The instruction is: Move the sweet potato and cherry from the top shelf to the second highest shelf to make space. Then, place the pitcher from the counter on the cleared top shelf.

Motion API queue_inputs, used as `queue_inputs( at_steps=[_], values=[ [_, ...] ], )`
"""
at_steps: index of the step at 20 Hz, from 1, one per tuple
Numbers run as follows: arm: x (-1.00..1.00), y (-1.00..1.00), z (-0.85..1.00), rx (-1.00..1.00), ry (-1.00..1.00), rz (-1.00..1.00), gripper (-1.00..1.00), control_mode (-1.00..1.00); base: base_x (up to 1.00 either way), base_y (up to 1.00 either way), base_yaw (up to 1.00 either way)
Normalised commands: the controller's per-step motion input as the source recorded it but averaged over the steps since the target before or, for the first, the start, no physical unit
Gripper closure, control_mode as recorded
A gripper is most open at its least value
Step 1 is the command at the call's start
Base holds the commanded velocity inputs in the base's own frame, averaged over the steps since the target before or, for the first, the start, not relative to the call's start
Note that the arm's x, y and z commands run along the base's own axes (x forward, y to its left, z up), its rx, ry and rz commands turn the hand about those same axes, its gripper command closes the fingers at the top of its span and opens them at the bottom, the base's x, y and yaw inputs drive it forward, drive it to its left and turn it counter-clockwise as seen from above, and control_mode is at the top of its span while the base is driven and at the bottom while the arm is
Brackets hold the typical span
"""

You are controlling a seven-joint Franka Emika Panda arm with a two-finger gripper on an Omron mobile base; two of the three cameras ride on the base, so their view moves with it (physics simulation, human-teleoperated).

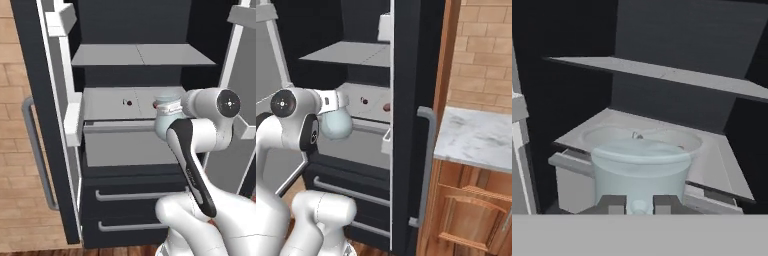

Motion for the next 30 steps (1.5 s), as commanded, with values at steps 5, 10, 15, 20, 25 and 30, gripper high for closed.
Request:
queue_inputs(
  at_steps=[5,10,15,20,25,30],
  values=[
    [0.0,0.0,0.0,0.0,0.0,0.0,1.0,1.0,0.62,0.2,-0.27],
    [0.0,0.0,0.0,0.0,0.0,0.0,1.0,1.0,0.48,0.38,-0.25],
    [0.0,0.0,0.0,0.0,0.0,0.0,1.0,1.0,0.38,0.47,-0.23],
    [0.0,0.0,0.0,0.0,0.0,0.0,1.0,1.0,0.31,0.37,-0.21],
    [0.0,0.0,0.0,0.0,0.0,0.0,1.0,1.0,0.21,0.26,-0.19],
    [0.0,0.0,0.0,0.0,0.0,0.0,1.0,1.0,0.13,0.23,-0.15]
  ],
)
